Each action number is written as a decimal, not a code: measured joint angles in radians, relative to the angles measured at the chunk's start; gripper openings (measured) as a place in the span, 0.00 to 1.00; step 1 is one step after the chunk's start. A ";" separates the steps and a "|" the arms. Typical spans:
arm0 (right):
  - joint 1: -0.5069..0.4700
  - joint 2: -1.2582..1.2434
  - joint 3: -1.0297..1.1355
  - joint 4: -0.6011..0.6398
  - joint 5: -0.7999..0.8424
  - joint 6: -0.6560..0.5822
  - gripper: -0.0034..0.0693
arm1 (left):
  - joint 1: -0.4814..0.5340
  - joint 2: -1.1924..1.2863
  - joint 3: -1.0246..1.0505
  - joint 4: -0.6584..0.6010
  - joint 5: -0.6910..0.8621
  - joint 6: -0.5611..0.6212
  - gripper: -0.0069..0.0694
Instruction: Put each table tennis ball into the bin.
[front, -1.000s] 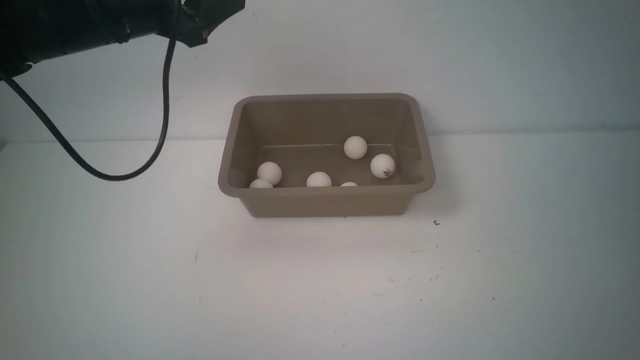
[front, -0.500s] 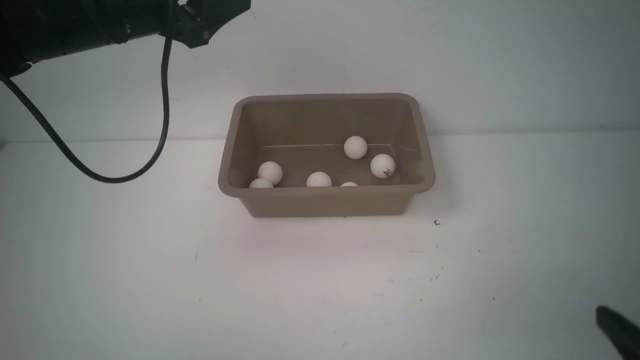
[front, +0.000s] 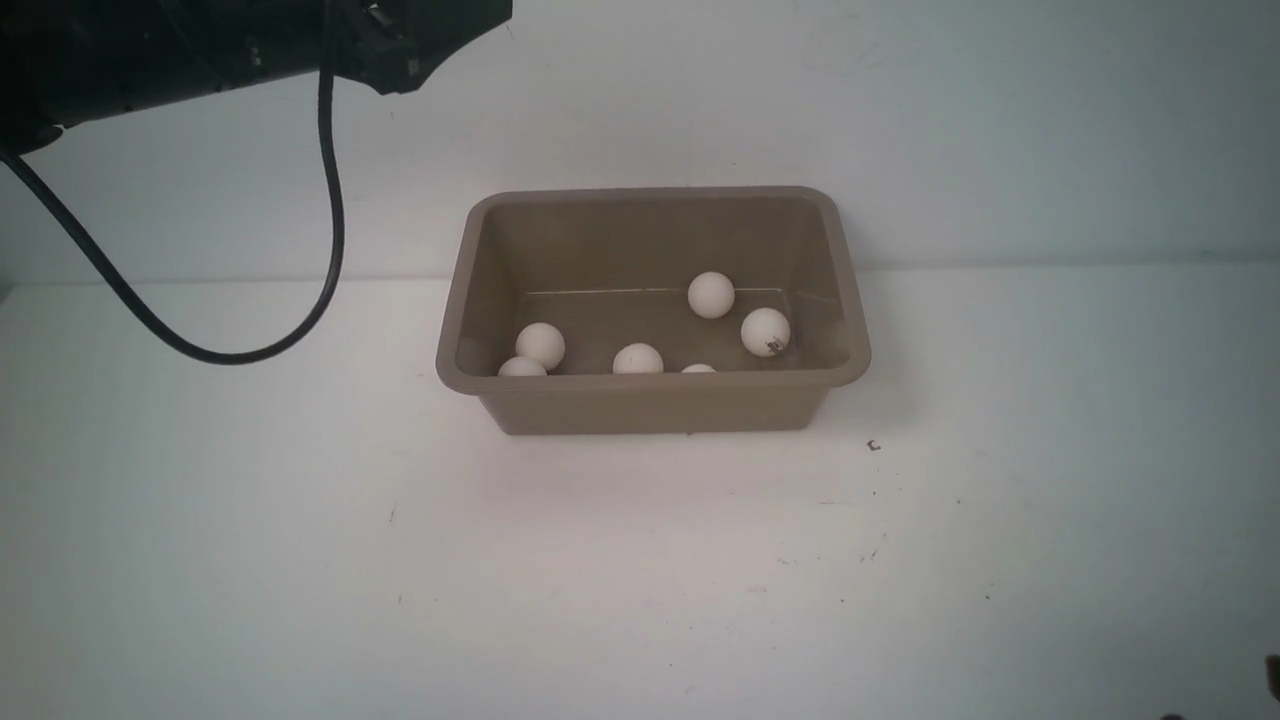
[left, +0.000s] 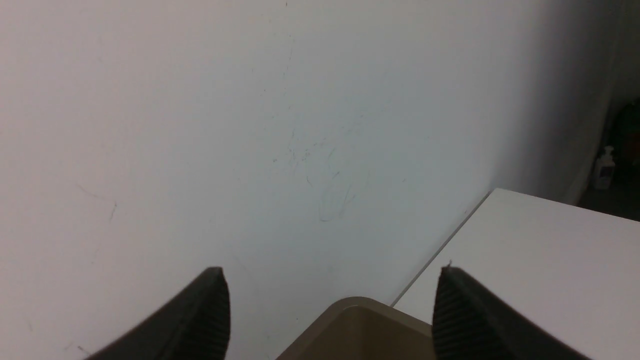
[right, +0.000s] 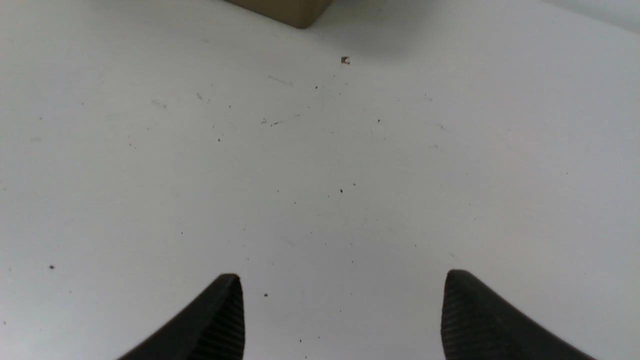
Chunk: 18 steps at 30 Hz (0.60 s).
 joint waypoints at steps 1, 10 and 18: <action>0.000 -0.013 -0.001 0.029 -0.014 0.000 0.71 | 0.000 0.000 0.000 0.000 0.000 -0.009 0.74; -0.002 -0.168 -0.004 0.060 -0.053 0.000 0.71 | 0.000 0.000 0.000 0.000 0.000 -0.024 0.74; -0.007 -0.286 -0.005 0.069 -0.054 0.000 0.71 | 0.000 -0.001 0.000 0.001 0.021 -0.054 0.66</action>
